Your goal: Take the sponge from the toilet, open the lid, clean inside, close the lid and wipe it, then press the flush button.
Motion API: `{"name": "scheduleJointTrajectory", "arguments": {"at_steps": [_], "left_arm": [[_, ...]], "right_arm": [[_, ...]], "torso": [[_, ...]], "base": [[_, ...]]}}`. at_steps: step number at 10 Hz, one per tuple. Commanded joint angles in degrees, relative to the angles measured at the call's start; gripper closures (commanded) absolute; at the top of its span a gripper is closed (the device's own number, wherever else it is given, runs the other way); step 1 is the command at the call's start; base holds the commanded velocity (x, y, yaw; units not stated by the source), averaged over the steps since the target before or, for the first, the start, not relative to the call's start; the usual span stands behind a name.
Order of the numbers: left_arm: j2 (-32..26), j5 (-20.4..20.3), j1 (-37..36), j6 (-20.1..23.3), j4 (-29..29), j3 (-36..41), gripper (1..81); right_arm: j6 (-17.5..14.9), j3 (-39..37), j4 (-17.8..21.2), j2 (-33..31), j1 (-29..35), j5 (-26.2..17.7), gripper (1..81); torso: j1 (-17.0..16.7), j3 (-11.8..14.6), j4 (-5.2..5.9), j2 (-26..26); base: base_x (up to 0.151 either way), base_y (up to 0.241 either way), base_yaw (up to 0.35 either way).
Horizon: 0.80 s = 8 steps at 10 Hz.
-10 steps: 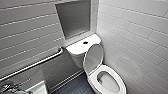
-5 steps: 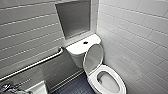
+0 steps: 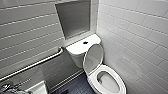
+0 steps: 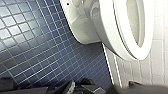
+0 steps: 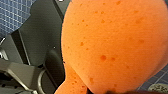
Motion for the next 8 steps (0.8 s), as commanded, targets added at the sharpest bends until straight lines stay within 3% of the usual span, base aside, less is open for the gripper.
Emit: {"name": "scheduleJointTrajectory", "arguments": {"at_steps": [1, 2, 3, 4, 6, 8], "left_arm": [[1.65, 8.10, -10.37, -0.13, -6.10, -4.51, 1.0], [1.91, 8.19, -12.03, -0.13, -7.84, -5.04, 1.0], [2.00, 8.19, -14.39, -0.13, -9.33, -5.13, 1.0], [2.00, 8.19, -17.12, -0.13, -11.00, -5.13, 1.0], [2.70, 8.19, -21.36, -0.13, -14.62, -7.15, 1.0], [4.62, 7.31, -23.38, -0.22, -16.81, -12.13, 1.0]], "right_arm": [[-20.45, 0.25, 20.00, 2.18, -3.43, -5.91, 81.1], [-30.75, 1.92, 28.18, 2.46, -3.61, -7.66, 81.1], [-38.31, 4.10, 34.44, 1.85, -3.26, -9.32, 81.1], [-42.85, 6.13, 36.86, 0.97, -2.99, -12.39, 81.1], [-43.30, 11.60, 32.56, -1.14, -1.59, -13.56, 81.1], [-43.47, 13.44, 31.41, -1.50, -0.62, -13.66, 81.1]], "torso": [[0.00, 0.00, 0.00, 0.00], [0.00, 0.00, 0.00, 0.00], [0.00, 0.00, 0.00, 0.00], [0.00, 0.00, 0.00, 0.00], [0.00, 0.00, -0.02, 0.02], [0.00, 0.00, -0.02, 0.02]], "base": [[0.000, 0.000, 0.000], [0.000, 0.000, 0.000], [0.000, 0.000, 0.000], [0.000, 0.000, 0.000], [0.000, 0.000, 0.000], [0.000, 0.000, 0.000]]}}
